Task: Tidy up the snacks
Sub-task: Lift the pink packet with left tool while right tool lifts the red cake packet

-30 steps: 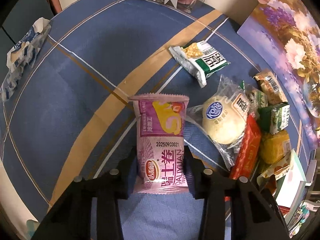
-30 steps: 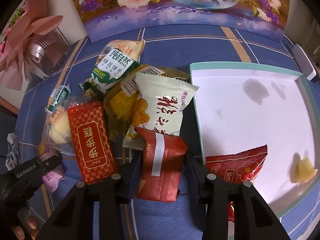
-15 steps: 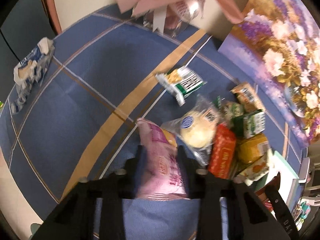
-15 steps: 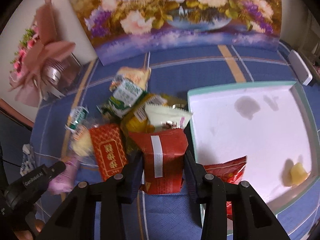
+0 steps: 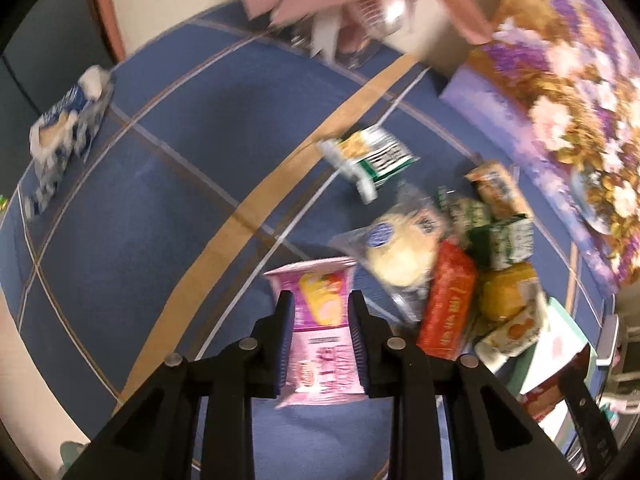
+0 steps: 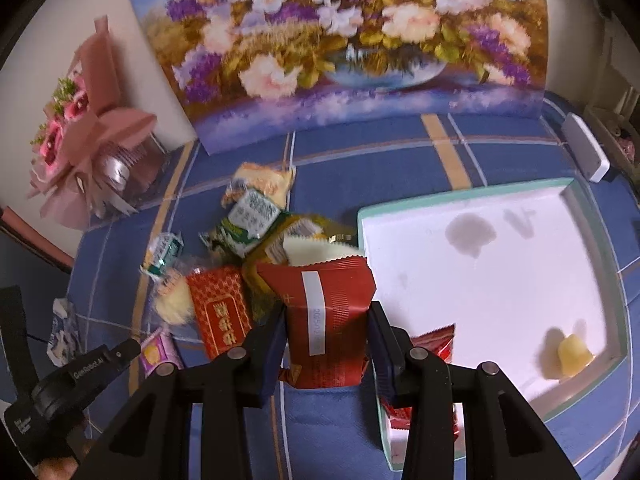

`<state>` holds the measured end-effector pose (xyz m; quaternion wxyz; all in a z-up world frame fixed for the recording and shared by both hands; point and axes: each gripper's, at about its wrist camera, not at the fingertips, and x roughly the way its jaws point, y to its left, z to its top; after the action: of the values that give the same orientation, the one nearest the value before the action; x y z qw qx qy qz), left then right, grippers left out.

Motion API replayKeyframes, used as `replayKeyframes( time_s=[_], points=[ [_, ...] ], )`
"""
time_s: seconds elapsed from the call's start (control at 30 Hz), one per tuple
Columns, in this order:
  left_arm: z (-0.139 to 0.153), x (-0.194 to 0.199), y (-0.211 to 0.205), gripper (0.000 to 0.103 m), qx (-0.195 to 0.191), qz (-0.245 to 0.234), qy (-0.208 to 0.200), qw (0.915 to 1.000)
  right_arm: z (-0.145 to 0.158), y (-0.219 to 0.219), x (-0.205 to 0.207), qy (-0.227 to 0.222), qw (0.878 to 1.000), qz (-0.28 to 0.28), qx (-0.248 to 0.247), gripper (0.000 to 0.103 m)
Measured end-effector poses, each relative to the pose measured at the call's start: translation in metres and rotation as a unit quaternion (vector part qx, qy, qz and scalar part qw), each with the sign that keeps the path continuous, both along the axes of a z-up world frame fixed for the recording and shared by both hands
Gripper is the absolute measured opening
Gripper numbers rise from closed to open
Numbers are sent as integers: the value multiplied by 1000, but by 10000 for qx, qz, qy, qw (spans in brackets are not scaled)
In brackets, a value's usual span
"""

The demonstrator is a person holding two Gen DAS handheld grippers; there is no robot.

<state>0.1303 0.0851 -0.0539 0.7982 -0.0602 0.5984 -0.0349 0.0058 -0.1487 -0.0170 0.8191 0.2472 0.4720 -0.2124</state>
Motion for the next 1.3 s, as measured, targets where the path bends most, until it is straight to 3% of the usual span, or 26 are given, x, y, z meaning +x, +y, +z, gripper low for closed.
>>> replayKeyframes(
  time_s=[0.23,0.33,0.6,0.77,1.13,1.3],
  points=[
    [-28,3,-5,44,189,-55,344,9992,-29,7,7,429,9988,164,183,41],
    [-34,2,-10,45,171,-140,405,9989,-39,6,7,570,9979,169,267,41],
    [-56,2,-20,46,291,-228,632,9973,-51,6,8,719,9968,222,284,41],
    [-57,1,-21,41,336,-286,544,9975,-59,7,12,818,9958,261,323,41],
    [-54,7,-20,41,229,-325,608,9974,-67,25,21,1061,9926,560,-182,42],
    [-54,2,-27,41,252,-364,608,9972,-65,25,21,1014,9928,613,178,42]
  ],
)
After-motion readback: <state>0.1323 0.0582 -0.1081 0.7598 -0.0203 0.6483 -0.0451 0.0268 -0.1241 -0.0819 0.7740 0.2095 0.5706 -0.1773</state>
